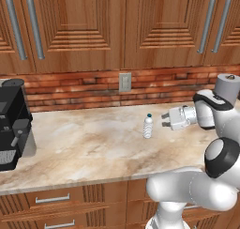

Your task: Move the drinks to the dining counter.

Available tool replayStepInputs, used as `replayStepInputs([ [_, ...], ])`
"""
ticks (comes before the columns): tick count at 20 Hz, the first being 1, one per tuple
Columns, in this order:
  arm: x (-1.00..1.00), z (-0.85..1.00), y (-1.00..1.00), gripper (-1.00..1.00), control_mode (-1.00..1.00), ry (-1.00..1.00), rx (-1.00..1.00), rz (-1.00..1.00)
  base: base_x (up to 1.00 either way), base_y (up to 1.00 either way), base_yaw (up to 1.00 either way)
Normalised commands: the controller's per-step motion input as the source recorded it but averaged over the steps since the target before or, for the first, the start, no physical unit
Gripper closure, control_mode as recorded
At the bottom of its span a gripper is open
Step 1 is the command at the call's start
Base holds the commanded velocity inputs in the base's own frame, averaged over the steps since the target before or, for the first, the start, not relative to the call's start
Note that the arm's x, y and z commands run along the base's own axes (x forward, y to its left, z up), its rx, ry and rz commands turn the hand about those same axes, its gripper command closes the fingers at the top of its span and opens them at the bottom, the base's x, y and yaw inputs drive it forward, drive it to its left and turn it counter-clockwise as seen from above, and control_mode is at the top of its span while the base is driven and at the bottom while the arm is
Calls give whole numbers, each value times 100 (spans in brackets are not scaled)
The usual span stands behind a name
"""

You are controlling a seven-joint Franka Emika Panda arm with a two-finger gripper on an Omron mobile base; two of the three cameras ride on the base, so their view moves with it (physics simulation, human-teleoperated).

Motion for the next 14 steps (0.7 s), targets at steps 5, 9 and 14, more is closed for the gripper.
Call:
replayStepInputs([
  [5, 7, -3, 0, -100, -100, 0, 0, 0, 0, 0, 0],
  [9, 3, -2, 0, -100, -100, 1, 0, 0, 0, 0, 0],
  [14, 5, -5, 0, -100, -100, 1, 0, 0, 0, 0, 0],
])
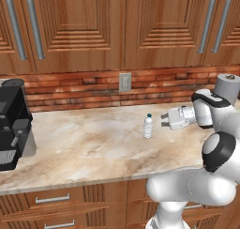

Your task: Move the drinks to the dining counter.

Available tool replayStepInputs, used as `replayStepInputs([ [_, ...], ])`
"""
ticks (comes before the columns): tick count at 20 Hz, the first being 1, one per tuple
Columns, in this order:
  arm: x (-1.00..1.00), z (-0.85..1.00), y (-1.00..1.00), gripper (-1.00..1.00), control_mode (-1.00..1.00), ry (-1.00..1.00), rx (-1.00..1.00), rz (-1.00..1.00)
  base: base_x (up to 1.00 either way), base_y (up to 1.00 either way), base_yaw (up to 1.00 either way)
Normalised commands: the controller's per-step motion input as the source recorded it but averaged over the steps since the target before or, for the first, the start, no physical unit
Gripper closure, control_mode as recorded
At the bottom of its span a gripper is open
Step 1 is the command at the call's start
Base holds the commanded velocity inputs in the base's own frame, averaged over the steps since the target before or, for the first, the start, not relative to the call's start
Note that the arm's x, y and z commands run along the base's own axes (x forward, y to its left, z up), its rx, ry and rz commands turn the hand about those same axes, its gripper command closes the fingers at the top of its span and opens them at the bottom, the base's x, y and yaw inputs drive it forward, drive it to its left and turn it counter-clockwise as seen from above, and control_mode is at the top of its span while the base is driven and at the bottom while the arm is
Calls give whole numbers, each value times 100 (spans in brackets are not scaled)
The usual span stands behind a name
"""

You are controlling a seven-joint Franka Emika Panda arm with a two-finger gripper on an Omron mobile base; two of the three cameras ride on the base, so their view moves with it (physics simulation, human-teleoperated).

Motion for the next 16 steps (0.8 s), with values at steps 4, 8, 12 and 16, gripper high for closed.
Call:
replayStepInputs([
  [4, 9, -8, 0, -100, -100, 1, 0, 0, 0, 0, 0],
  [8, 11, -9, 0, -100, -100, 1, 0, 0, 0, 0, 0],
  [12, 10, -8, 0, -100, -100, 0, 0, 0, 0, 0, 0],
  [16, 12, -7, 0, -100, -100, 0, 0, 0, 0, 0, 0],
])
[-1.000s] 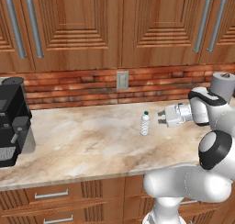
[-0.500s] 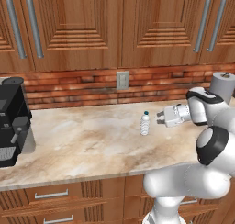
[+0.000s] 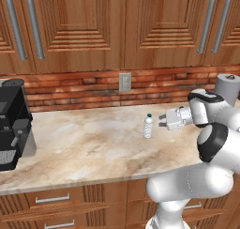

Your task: Move the drinks to the dining counter.

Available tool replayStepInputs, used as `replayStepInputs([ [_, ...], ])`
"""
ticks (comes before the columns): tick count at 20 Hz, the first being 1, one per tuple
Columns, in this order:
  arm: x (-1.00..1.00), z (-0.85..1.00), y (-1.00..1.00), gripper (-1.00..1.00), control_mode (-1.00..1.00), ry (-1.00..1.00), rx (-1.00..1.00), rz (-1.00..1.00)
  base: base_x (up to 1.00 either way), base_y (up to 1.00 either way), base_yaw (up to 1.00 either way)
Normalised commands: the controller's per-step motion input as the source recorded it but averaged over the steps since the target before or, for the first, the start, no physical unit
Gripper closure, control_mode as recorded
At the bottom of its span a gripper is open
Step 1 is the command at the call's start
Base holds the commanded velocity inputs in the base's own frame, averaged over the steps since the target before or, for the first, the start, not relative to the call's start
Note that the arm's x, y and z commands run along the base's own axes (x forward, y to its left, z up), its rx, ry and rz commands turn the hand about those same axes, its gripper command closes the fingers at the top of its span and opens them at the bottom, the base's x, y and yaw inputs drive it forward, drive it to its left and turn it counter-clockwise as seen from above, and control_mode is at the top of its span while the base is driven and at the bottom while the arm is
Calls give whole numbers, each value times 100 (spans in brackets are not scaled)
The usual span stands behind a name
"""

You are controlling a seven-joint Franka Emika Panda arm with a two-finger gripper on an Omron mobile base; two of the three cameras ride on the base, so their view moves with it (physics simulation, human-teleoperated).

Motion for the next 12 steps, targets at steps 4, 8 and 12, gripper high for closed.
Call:
replayStepInputs([
  [4, 13, -5, 0, -100, -100, 0, 0, 0, 0, 0, 0],
  [8, 15, -6, 0, -100, -100, 0, 0, 0, 0, 0, 0],
  [12, 15, -7, 0, -100, -100, 0, 0, 0, 0, 0, 0],
])
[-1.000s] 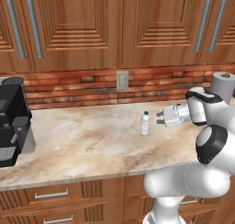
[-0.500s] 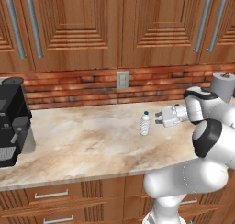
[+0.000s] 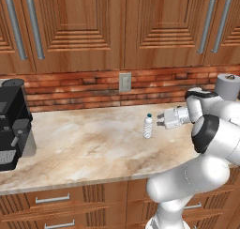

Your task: Move the drinks to the dining counter.

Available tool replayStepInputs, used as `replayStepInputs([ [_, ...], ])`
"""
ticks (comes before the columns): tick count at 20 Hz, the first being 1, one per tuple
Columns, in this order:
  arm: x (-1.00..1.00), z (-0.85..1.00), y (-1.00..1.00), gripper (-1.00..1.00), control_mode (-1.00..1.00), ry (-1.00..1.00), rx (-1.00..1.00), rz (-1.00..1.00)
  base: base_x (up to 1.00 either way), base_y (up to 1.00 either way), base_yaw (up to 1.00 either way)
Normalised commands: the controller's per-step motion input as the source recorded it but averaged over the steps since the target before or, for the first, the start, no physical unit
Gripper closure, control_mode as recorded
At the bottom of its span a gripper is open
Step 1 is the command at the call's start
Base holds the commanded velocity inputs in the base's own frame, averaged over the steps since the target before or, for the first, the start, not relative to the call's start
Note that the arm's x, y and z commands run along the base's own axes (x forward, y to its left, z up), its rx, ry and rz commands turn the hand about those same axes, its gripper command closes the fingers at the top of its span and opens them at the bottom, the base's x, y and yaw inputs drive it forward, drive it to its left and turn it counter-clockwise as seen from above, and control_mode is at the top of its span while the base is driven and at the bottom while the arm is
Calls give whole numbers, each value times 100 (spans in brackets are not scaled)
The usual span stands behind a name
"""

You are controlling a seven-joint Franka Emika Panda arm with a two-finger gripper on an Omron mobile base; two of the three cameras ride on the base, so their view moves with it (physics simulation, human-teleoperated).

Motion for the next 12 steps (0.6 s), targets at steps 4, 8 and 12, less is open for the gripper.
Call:
replayStepInputs([
  [4, 16, -7, 0, -100, -100, 0, 0, 0, 0, 0, 0],
  [8, 13, -6, 0, -100, -100, 0, 0, 0, 0, 0, 0],
  [12, 13, -6, 0, -100, -100, 0, 0, 0, 0, 0, 0],
])
